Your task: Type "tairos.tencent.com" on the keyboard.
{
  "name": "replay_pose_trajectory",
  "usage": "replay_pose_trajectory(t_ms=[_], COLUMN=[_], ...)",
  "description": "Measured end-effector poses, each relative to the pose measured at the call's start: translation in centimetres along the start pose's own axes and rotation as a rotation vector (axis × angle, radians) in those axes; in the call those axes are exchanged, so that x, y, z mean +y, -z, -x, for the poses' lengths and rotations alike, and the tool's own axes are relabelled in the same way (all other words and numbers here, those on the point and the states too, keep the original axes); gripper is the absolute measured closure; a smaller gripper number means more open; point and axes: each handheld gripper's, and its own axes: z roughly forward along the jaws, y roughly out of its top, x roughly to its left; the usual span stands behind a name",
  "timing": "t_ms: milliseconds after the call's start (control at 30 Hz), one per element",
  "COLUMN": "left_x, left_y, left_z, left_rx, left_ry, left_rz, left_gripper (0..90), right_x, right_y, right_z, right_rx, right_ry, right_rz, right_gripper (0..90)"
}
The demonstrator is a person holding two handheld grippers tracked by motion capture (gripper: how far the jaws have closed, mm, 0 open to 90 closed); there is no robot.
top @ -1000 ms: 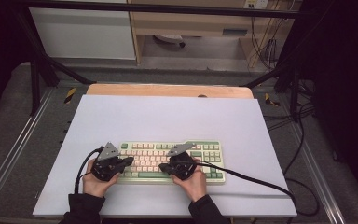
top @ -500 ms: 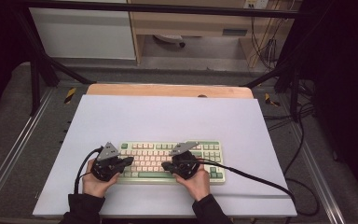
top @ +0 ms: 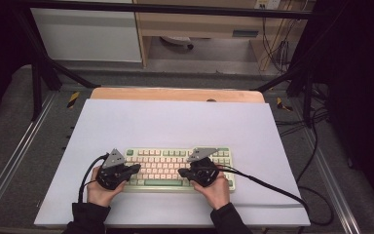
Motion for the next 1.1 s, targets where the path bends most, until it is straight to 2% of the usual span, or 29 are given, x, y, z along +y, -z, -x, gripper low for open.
replay_pose_trajectory(t_ms=[533,1100], left_x=[0.4,0.6], left_y=[-0.7,-2.4], left_z=[1.1,2.5], left_rx=[-0.023,-0.053], left_ry=[-0.02,-0.05], left_rz=[-0.013,-0.049], left_gripper=[90.0,90.0], right_x=[-1.5,-2.3], right_y=[1.9,2.7], right_z=[1.3,1.7], right_rx=[-0.028,-0.039], right_ry=[-0.017,-0.035], right_rz=[0.007,0.013], right_gripper=[90.0,90.0])
